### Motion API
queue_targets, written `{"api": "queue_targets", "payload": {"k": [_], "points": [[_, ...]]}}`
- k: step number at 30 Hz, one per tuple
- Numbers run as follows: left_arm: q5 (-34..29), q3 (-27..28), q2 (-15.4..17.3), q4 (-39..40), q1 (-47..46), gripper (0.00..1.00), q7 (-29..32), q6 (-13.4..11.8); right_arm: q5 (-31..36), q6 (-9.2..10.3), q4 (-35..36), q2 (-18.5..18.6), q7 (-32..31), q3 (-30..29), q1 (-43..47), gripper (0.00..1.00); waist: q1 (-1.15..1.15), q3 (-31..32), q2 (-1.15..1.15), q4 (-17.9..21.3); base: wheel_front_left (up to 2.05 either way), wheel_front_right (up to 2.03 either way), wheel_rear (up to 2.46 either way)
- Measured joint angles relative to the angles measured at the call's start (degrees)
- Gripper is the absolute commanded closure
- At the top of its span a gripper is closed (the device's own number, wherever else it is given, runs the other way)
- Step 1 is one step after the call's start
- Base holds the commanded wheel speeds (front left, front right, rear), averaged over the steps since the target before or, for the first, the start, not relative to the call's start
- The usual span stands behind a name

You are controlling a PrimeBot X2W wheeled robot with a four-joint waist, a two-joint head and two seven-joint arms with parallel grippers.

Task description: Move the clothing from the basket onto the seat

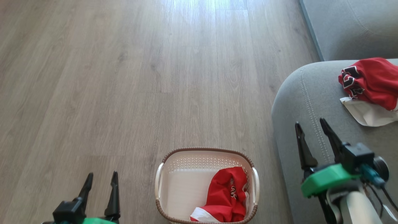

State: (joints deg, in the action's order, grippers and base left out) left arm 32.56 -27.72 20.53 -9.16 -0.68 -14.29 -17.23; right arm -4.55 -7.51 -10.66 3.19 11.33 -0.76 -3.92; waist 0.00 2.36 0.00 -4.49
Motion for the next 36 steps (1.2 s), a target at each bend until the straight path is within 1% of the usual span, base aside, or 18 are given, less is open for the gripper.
{"api": "queue_targets", "payload": {"k": [5,10,18,26,36], "points": [[-0.5,2.2,0.0,1.3,2.5,0.0,0.0,-0.4,-2.6,0.0,4.0,-0.2,-1.3,-0.4,4.5,0.0,0.0,0.3,0.0,-0.3,0.0,0.0,0.0],[-1.5,3.6,-0.1,1.5,3.8,0.0,0.0,-0.4,-5.2,0.0,5.6,-0.2,-2.3,0.4,7.1,0.0,0.0,0.7,0.0,-0.2,0.0,0.0,0.0],[-2.5,4.8,-0.4,1.0,4.3,0.0,0.0,0.7,-6.2,0.0,5.7,-0.3,-2.3,0.9,9.4,0.0,0.0,1.2,0.0,0.4,0.0,0.0,0.0],[-2.5,4.7,-1.1,-0.7,4.3,0.0,0.0,2.1,-7.1,0.0,3.5,-0.3,-1.7,1.0,9.4,0.0,0.0,1.7,0.0,0.6,0.0,0.0,0.0],[-2.9,4.6,-1.8,-1.2,4.3,0.0,0.0,2.6,-7.1,0.0,2.6,-0.4,-1.2,1.3,9.4,0.0,0.0,1.8,0.0,0.6,0.0,0.0,0.0]]}}
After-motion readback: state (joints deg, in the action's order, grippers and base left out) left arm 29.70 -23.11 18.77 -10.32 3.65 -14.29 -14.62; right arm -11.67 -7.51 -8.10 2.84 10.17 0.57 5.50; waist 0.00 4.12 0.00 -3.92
